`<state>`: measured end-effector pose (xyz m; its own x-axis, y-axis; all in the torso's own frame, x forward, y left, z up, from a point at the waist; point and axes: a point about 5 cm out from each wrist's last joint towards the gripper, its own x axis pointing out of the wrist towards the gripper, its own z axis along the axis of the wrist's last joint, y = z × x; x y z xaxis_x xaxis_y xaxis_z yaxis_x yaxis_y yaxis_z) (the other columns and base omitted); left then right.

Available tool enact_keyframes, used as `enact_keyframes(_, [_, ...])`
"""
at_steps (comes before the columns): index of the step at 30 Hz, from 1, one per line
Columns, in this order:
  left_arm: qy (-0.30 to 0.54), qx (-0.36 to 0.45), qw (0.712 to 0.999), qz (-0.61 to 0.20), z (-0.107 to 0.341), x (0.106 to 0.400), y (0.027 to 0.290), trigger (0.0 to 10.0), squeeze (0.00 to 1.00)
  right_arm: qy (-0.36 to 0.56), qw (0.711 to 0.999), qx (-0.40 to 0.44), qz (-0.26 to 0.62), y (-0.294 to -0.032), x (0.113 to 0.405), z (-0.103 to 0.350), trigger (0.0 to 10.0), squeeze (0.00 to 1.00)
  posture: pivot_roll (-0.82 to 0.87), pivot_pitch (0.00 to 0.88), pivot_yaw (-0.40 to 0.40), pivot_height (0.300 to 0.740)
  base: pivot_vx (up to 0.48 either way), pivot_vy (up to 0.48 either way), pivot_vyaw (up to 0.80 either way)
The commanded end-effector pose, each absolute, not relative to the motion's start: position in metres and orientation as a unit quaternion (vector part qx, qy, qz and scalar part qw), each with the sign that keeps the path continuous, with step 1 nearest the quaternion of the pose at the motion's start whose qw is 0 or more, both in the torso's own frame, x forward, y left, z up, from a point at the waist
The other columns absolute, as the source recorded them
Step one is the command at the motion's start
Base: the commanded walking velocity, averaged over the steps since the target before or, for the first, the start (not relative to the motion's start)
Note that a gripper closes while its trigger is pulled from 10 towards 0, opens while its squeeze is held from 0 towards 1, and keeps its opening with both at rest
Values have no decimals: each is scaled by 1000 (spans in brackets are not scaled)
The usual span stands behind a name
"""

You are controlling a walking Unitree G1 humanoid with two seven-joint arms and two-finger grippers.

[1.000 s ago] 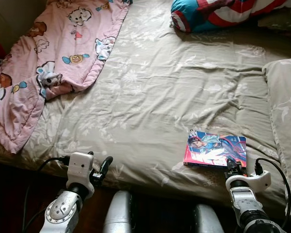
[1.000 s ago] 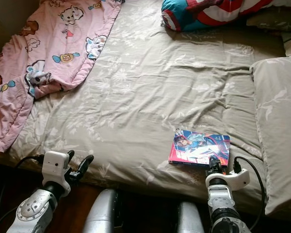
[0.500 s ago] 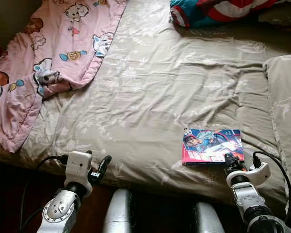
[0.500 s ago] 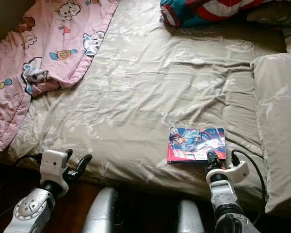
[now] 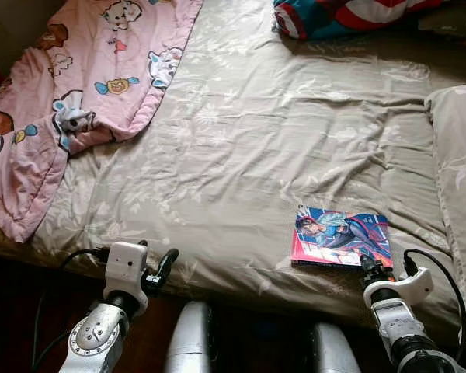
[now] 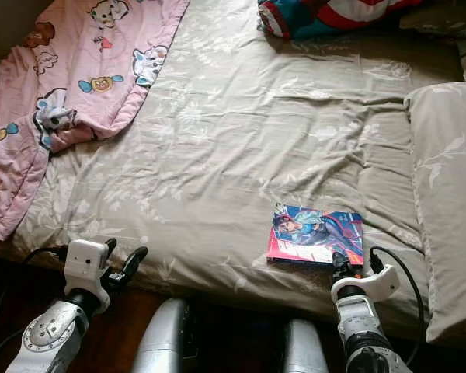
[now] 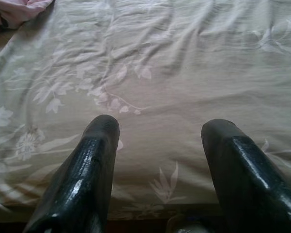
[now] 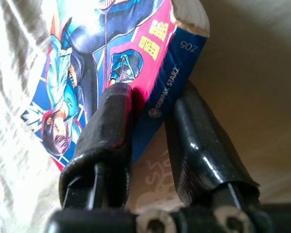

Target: Clean up the room

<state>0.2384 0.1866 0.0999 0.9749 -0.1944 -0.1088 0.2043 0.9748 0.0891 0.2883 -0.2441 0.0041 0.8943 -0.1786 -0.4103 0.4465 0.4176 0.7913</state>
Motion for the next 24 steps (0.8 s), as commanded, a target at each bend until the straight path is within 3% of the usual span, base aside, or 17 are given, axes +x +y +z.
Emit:
enact_keyframes(1, [66,50,992,-94,95,235,190,10000,0,153,823,500,-222,-250,273,-9,10000,0,218,323,92,646,0,0,0])
enact_keyframes(3, [66,50,992,-94,95,236,190,10000,0,154,823,499,-223,-250,273,-9,10000,0,218,322,92,646,0,0,0])
enact_keyframes(4, [65,50,992,-93,95,236,190,10000,0,152,823,498,-225,-251,273,-9,10000,110,217,319,91,646,0,0,0])
enact_keyframes(5, [64,50,992,-93,95,237,190,10000,0,151,823,499,-226,-252,272,-9,10000,110,217,318,91,646,0,0,0])
enact_keyframes(6, [64,50,992,-93,96,238,191,10000,0,149,823,498,-229,-253,272,-9,10000,541,216,317,91,646,0,0,0])
enact_keyframes(7, [64,50,992,-93,96,238,191,10000,0,149,823,498,-229,-253,272,-9,10000,541,216,317,91,646,0,0,0])
enact_keyframes(8, [63,51,992,-93,96,238,191,10000,0,148,823,498,-230,-254,272,-9,10000,965,216,317,91,646,0,0,0])
enact_keyframes(9, [62,51,992,-93,96,238,191,10000,0,147,823,496,-233,-255,271,-8,10000,953,213,313,90,646,0,0,0])
enact_keyframes(10, [62,51,992,-93,96,239,191,10000,0,149,824,494,-236,-256,271,-9,10000,722,213,313,90,646,0,0,0])
enact_keyframes(11, [62,51,992,-93,96,239,191,10000,0,149,824,494,-236,-256,271,-9,10000,722,213,313,90,646,0,0,0])
enact_keyframes(12, [62,50,992,-93,96,239,190,10000,0,153,825,489,-238,-256,271,-9,10000,137,209,310,88,646,0,0,0])
enact_keyframes(17, [61,49,992,-94,96,241,189,10000,0,160,830,480,-234,-255,270,-10,10000,196,210,306,86,646,0,0,0])
enact_keyframes(18, [60,48,993,-94,96,241,188,10000,0,163,834,473,-233,-255,269,-11,10000,1000,206,302,83,646,0,0,0])
enact_keyframes(22, [59,47,993,-94,96,243,187,10000,0,168,834,467,-241,-256,267,-13,10000,1000,198,298,78,646,0,0,0])
enact_keyframes(23, [59,46,993,-94,95,243,186,10000,0,173,836,461,-241,-255,265,-14,10000,145,195,292,72,646,0,0,0])
enact_keyframes(24, [58,45,993,-93,94,244,185,10000,0,179,840,455,-237,-253,264,-16,10000,0,193,287,67,646,0,0,0])
